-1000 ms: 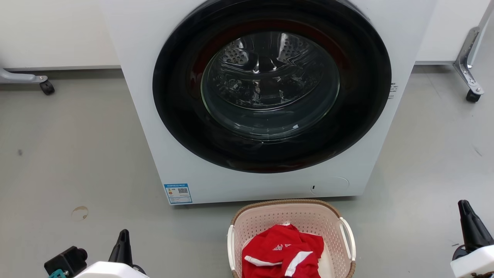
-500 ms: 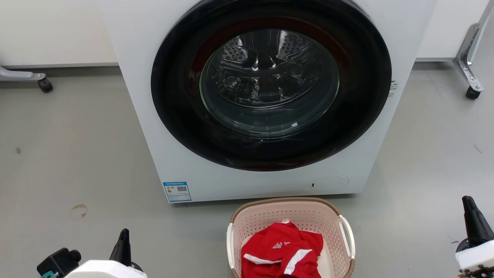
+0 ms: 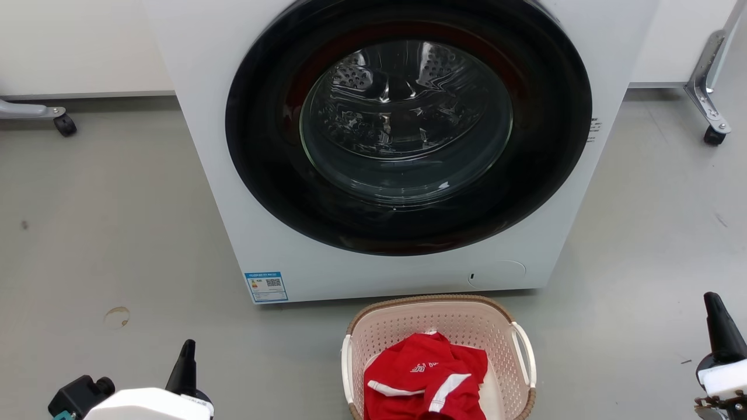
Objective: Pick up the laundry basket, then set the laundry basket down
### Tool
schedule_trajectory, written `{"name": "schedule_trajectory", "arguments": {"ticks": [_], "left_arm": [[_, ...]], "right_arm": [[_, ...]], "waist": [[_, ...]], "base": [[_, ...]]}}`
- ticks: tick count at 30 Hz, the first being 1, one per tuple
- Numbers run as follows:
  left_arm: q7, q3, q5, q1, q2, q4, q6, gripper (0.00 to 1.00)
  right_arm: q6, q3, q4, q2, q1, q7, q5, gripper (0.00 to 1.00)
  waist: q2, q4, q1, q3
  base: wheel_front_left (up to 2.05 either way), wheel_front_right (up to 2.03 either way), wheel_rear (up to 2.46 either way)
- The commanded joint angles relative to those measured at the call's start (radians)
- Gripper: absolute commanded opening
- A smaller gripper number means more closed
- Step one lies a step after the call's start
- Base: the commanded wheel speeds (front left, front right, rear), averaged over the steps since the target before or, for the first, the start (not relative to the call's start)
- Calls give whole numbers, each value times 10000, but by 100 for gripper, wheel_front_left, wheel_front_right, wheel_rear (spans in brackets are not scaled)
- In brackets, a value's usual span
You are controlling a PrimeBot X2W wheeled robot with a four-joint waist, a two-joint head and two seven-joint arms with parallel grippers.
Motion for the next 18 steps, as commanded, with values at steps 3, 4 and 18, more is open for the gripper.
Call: {"name": "schedule_trajectory", "arguments": {"ticks": [3, 4, 18], "left_arm": [[82, 436, -393, -650, -3, -146, -214, 0], [105, 477, -478, -660, -25, -133, -254, 0], [429, 1046, -1663, -807, -332, 49, -818, 0]], "right_arm": [[-14, -31, -195, -213, -558, 160, 509, 0], [-14, -45, -189, -203, -572, 185, 612, 0], [-18, -239, -110, -75, -770, 539, 2056, 0]], "waist": [[-1, -8, -1, 21], [-1, -11, -1, 28], [-1, -45, -1, 118]], "base": [[0, 0, 0], [0, 0, 0], [0, 0, 0]]}}
